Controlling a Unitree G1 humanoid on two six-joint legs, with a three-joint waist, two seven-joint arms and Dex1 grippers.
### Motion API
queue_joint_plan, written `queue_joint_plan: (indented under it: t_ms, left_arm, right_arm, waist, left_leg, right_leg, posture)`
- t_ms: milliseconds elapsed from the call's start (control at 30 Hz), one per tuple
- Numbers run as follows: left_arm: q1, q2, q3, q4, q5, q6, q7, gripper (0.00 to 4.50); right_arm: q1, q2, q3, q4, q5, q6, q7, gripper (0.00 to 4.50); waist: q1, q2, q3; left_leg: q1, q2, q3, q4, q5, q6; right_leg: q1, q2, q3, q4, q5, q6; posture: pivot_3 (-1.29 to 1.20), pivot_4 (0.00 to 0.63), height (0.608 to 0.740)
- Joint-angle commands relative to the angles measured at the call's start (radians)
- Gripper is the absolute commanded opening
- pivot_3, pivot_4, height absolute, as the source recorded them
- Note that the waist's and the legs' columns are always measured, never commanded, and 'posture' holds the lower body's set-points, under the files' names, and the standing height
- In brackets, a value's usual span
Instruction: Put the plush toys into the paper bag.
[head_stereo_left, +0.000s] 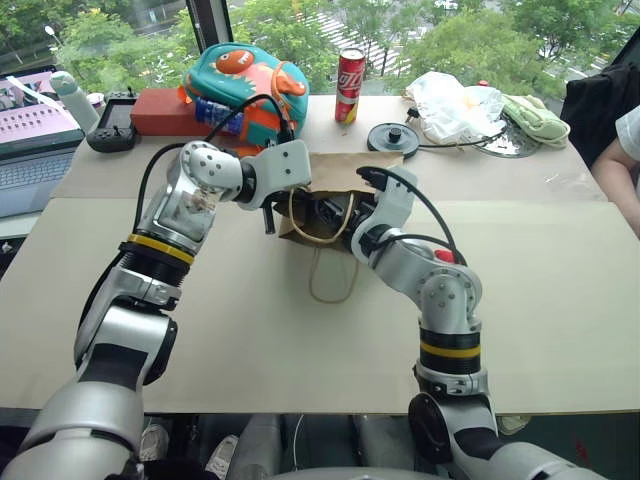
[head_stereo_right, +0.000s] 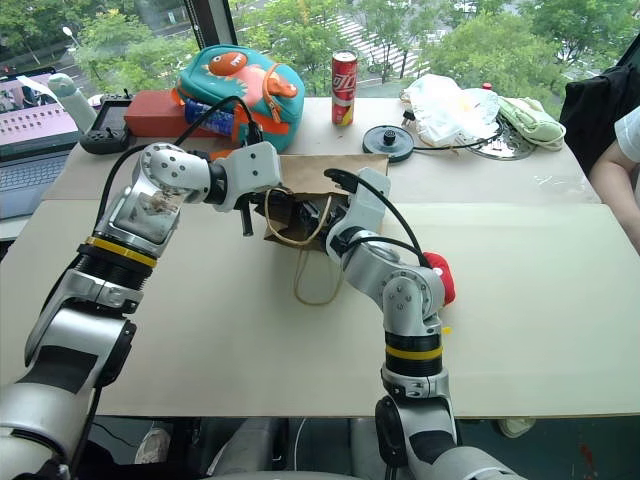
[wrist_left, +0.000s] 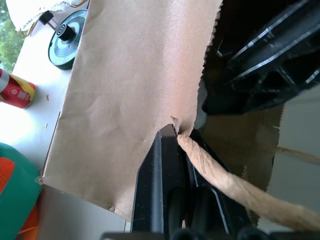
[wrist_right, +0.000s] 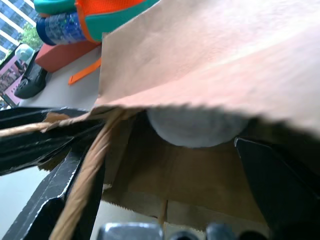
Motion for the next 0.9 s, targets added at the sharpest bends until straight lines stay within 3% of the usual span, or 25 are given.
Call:
queue_joint_plan:
  t_ms: [33,200,567,700,767,900]
  left_arm:
    - [-0.028,-0.012,0.008,-0.023,0.008,0.003,0.009,0.0]
    - [-0.015,-0.03,0.012,-0.044,0.01,0.033,0.023,0.0]
    - [0.028,-0.085,0.06,-0.084,-0.029,0.226,0.118,0.0]
    - [0.055,-0.107,0.078,-0.12,-0.046,0.319,0.148,0.0]
    - [0.073,-0.117,0.082,-0.14,-0.056,0.344,0.164,0.0]
    - [0.093,-0.138,0.086,-0.164,-0.064,0.372,0.192,0.0]
  right_arm:
    - [0.043,-0.015,-0.008,-0.13,0.026,0.068,0.009,4.47]
    - [0.114,-0.093,-0.075,-0.272,0.083,0.181,0.03,4.47]
    - [0.244,-0.424,-0.263,-0.555,0.322,0.311,0.134,4.47]
    - [0.307,-0.595,-0.284,-0.566,0.21,0.365,0.104,4.47]
    - [0.344,-0.672,-0.225,-0.537,0.1,0.369,0.089,4.47]
    - [0.362,-0.675,-0.12,-0.468,-0.034,0.321,0.096,4.47]
  waist:
    - [0.001,0.0,0.0]
    - [0.004,0.0,0.0]
    - [0.002,0.0,0.0]
    - [0.007,0.0,0.0]
    - [0.009,0.0,0.0]
    - [0.007,0.0,0.0]
  left_leg:
    - [0.0,0.0,0.0,0.0,0.0,0.0]
    - [-0.003,0.0,0.0,0.001,0.0,0.0]
    - [-0.003,0.0,0.0,0.002,0.0,0.0]
    - [-0.003,0.0,0.0,0.003,0.0,0.001]
    - [-0.003,-0.001,0.0,0.003,0.0,0.001]
    - [-0.002,0.0,0.001,0.003,0.001,0.001]
  right_leg:
    - [0.0,0.0,0.0,0.0,0.0,0.0]
    - [-0.002,0.0,0.0,0.0,0.0,0.0]
    - [-0.002,0.0,0.0,0.0,0.0,0.0]
    - [-0.001,0.0,0.0,-0.002,0.0,0.0]
    - [-0.001,0.0,0.001,-0.003,0.0,0.001]
    - [-0.001,0.001,0.001,-0.005,0.0,0.0]
  posture:
    - [0.0,0.15,0.739]
    - [0.0,0.15,0.739]
    - [0.0,0.15,0.739]
    - [0.0,0.15,0.739]
    - [0.0,0.15,0.739]
    - [0.0,0.15,0.739]
